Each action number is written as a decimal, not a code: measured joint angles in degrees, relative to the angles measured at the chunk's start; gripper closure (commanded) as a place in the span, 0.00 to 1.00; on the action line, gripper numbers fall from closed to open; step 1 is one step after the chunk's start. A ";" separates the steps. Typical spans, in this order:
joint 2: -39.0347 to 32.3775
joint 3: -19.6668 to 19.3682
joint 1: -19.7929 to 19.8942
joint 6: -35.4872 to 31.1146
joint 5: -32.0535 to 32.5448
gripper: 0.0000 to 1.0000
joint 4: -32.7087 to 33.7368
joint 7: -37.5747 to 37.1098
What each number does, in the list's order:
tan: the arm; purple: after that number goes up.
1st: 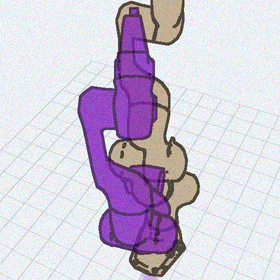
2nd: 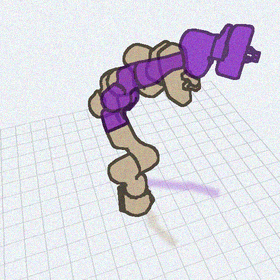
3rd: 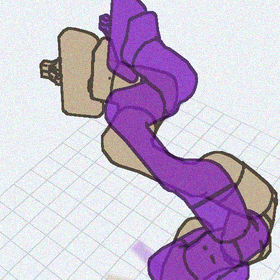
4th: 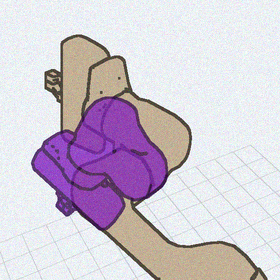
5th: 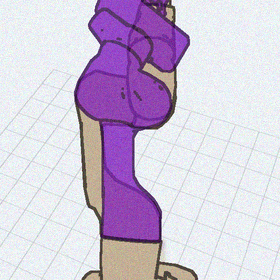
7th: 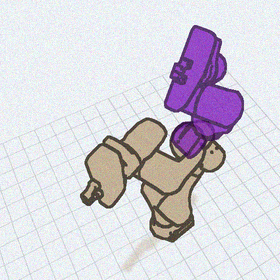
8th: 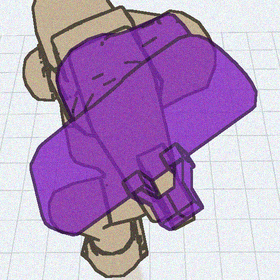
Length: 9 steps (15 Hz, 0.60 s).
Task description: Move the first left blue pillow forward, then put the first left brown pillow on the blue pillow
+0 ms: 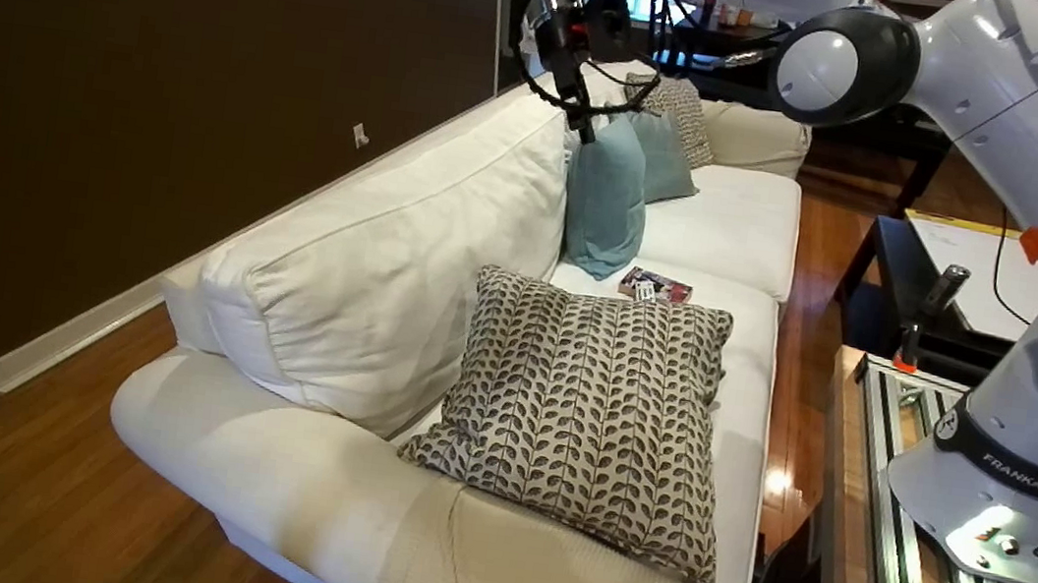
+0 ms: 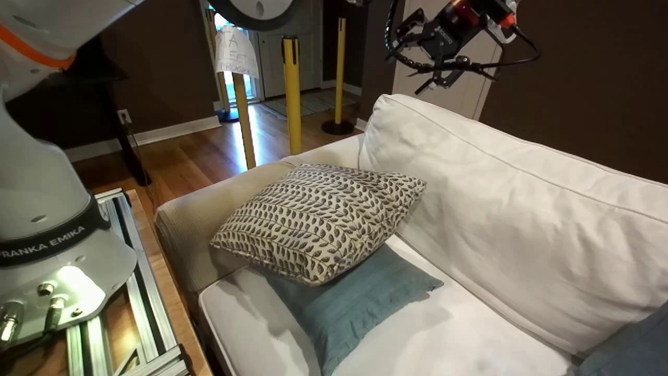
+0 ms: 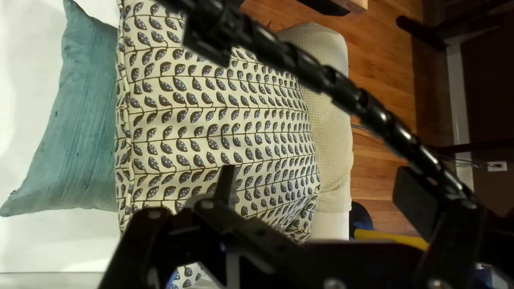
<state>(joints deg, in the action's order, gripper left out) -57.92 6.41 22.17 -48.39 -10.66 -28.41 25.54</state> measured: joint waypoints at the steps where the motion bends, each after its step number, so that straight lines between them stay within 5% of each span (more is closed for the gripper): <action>1: 0.15 -0.02 0.15 0.00 0.04 0.00 0.10 0.07; 9: 1.01 -0.97 0.96 -2.97 0.90 0.00 3.02 1.75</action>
<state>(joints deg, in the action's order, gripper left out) -56.91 5.44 23.13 -51.36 -9.76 -25.38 27.29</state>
